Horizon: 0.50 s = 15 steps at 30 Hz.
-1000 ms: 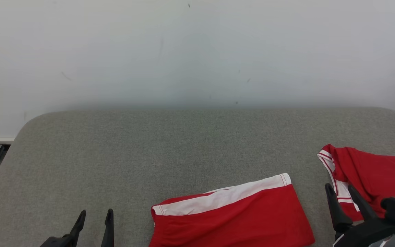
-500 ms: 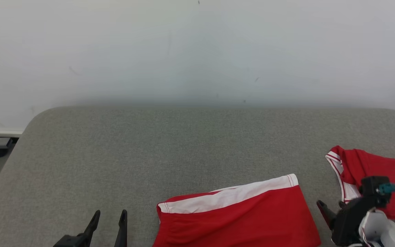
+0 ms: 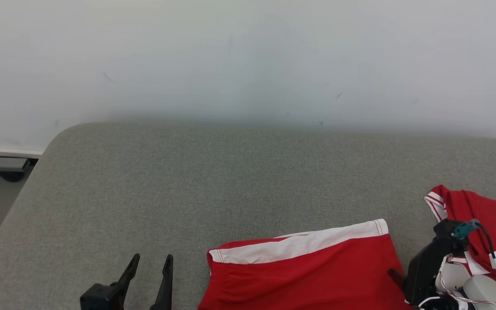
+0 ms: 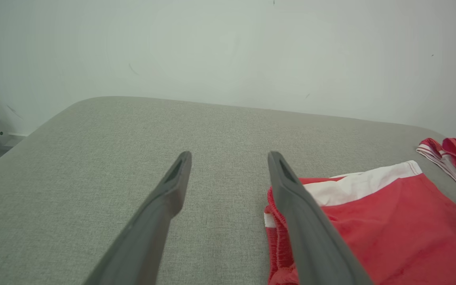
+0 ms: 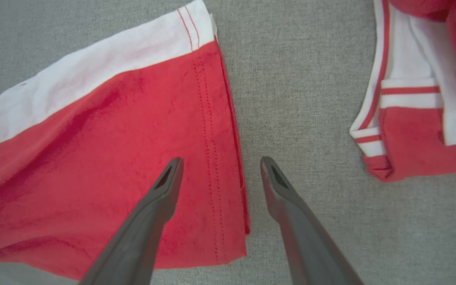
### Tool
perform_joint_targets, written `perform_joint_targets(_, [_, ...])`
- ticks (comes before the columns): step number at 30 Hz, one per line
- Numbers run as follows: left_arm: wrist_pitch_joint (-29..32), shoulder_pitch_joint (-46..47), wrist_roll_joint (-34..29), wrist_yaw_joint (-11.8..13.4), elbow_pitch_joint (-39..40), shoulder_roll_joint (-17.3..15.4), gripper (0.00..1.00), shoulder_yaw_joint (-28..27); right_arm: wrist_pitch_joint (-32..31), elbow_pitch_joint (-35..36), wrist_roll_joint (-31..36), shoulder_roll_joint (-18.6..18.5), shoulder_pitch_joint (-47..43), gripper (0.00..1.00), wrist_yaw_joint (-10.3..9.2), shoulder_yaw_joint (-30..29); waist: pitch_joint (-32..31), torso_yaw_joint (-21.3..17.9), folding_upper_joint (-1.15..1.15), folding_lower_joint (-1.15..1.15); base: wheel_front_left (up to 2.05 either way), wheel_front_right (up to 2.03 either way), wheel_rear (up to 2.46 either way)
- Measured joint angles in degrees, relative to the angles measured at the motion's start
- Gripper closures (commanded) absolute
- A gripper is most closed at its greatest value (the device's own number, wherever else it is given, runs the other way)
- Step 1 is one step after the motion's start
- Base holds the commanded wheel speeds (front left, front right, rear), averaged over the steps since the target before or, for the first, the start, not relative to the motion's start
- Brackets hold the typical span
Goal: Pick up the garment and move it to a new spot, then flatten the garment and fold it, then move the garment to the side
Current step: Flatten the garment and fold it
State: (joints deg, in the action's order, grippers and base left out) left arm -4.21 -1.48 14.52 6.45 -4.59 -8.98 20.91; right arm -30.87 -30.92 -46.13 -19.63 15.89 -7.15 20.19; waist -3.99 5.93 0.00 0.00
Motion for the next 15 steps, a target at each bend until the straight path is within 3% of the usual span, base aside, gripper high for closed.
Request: perform_joint_targets(15, [0.66,0.83,-0.33,-0.51,-0.04,-0.12,0.0,0.26,-3.38,-9.0,0.31,1.55,5.56,0.0,0.0,-2.8,1.98,2.57,0.0,0.0,0.0,0.0,0.0])
